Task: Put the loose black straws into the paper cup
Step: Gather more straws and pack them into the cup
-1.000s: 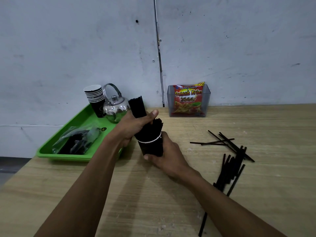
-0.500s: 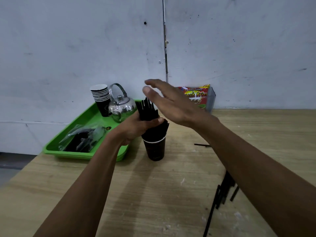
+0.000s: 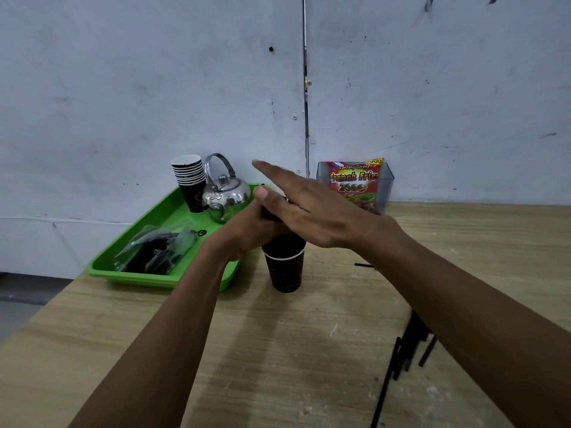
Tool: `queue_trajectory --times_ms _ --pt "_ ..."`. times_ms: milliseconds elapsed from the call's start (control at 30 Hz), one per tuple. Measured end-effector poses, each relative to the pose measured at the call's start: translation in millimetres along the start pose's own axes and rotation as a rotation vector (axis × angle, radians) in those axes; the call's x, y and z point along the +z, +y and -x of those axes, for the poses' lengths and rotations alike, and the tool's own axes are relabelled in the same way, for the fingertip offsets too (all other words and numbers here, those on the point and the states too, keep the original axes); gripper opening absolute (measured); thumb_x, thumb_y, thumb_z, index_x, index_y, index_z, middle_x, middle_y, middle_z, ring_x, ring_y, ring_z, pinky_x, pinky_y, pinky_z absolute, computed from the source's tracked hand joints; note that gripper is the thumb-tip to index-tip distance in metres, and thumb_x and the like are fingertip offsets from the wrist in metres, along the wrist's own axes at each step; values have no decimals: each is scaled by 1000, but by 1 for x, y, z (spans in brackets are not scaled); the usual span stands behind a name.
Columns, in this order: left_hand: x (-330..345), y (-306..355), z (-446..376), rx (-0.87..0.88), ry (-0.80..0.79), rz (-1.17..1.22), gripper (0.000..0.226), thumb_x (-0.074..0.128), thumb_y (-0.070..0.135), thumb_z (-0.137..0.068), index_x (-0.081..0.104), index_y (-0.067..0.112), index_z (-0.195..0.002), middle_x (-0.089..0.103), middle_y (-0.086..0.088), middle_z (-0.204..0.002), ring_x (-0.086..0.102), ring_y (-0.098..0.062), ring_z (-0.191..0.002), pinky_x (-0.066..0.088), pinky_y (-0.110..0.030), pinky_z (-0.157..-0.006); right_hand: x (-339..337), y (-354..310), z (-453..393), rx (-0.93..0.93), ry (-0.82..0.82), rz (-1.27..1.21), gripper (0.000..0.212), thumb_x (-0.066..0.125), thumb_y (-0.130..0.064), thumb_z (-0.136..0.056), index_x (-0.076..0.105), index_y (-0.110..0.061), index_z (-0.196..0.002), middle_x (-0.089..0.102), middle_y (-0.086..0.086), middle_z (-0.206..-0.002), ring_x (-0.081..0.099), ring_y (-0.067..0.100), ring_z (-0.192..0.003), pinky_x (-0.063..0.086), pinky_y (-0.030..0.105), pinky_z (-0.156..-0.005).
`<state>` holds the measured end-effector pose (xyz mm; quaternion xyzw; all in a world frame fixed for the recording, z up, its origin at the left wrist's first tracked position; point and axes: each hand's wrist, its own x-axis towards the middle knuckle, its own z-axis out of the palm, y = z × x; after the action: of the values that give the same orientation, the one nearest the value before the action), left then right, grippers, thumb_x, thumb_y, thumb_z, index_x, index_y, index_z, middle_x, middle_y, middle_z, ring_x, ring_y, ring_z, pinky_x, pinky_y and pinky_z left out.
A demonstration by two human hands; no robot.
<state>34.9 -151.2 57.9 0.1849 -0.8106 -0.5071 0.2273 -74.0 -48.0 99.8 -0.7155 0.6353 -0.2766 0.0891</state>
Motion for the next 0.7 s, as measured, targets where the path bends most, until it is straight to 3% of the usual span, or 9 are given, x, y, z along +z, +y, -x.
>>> queue_trajectory --times_ms 67,133,267,367,500,633,700 --pt "1 2 2 15 -30 -9 21 54 1 -95 61 16 -109 67 1 -110 65 6 -99 53 -18 -84 0 -3 0 -19 -37 47 61 22 -57 -99 15 -35 -155 16 -7 -164 6 9 -151 11 39 -121" --pt "1 4 4 0 -43 9 31 50 -4 -95 59 25 -99 64 10 -101 65 10 -89 50 -10 -74 3 -2 0 10 -131 144 61 18 -56 -100 21 -30 -155 18 -6 -164 5 11 -152 10 44 -122" --pt "-5 0 6 23 -27 69 20 60 2 -89 64 11 -107 71 -7 -104 69 -11 -96 54 -21 -77 8 4 3 55 -153 146 67 17 -59 -99 15 -24 -156 13 -5 -165 3 11 -152 10 47 -122" --pt "-10 -3 5 -19 11 63 41 68 12 -77 63 4 -117 70 -15 -115 67 -27 -109 54 -30 -85 11 7 5 69 -72 81 71 17 -61 -97 14 -23 -157 10 -5 -165 4 8 -151 10 42 -123" --pt "-14 -6 6 -56 6 51 37 72 13 -73 68 7 -108 74 -8 -109 68 -21 -105 50 -29 -85 11 11 8 84 -130 55 67 16 -58 -98 26 -22 -154 17 0 -164 9 11 -151 6 33 -122" --pt "-19 -7 13 -74 36 124 54 73 27 -72 64 13 -123 70 -7 -121 64 -21 -115 48 -35 -90 12 18 13 85 -90 -87 64 18 -58 -99 33 -25 -152 29 -2 -160 20 11 -149 16 38 -122" --pt "-21 -5 16 -97 98 178 67 70 33 -69 58 15 -132 67 -2 -126 60 -18 -118 44 -37 -90 14 21 17 86 -45 -181 63 18 -59 -98 34 -28 -151 28 -4 -160 18 8 -149 14 36 -122"
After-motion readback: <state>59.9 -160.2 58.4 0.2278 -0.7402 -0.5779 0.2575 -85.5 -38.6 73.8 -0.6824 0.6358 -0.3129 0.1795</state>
